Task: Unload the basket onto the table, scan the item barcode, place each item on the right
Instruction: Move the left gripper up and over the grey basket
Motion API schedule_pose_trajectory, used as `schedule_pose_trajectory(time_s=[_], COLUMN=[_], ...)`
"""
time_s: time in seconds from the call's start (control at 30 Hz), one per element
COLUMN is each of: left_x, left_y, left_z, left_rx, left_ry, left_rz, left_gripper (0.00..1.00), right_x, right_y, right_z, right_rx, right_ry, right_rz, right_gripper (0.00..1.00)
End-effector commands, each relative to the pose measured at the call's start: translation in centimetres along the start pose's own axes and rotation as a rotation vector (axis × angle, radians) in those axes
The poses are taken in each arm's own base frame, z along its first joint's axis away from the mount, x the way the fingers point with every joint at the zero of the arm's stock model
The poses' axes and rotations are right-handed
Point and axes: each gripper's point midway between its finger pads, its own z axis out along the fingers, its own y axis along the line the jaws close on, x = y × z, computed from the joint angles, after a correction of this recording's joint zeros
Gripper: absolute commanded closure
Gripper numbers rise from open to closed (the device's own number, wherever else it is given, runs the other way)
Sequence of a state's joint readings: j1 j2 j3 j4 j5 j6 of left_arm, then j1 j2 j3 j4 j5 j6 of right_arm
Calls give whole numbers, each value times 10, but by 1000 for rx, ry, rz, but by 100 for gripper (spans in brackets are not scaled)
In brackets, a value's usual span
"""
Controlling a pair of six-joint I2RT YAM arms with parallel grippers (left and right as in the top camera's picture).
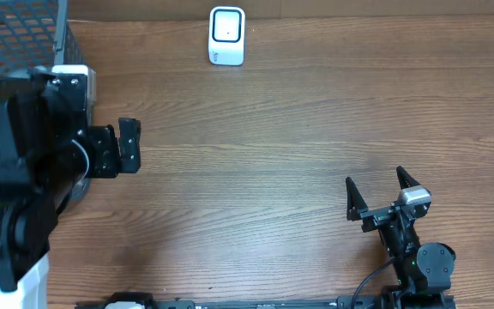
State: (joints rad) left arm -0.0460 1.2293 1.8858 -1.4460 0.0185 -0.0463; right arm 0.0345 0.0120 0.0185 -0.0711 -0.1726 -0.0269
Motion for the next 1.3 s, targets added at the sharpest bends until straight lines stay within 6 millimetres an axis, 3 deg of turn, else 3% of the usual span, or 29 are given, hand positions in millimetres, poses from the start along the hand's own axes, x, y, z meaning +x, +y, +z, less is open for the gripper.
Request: schedule_pose_trajectory(time_s=[0.0, 0.07, 0.37, 0.53, 0.67, 1.27], left_x=[-1, 2, 16, 8, -3, -42], left_y=[-1, 0, 0, 0, 5, 65], left_z=[11, 19, 58, 71, 74, 71], left_rx=[0, -5, -11, -14, -43, -291], left_ry=[37, 72, 236, 227, 187, 3], left_rz=[3, 2, -6, -35, -37, -182], left_gripper=[4, 0, 0, 0, 0, 3], right_x=[2, 2, 2, 2, 2, 2], right_y=[1, 1, 1, 1, 1, 1], right_z=[0, 0, 0, 0, 0, 0], right_rx=[-2, -2, -2, -2, -2, -2], right_ry=[-3, -3, -3, -3, -3, -3], right_rz=[-5, -5, -5, -5, -5, -5], right_gripper=[0, 0, 0, 0, 0, 0])
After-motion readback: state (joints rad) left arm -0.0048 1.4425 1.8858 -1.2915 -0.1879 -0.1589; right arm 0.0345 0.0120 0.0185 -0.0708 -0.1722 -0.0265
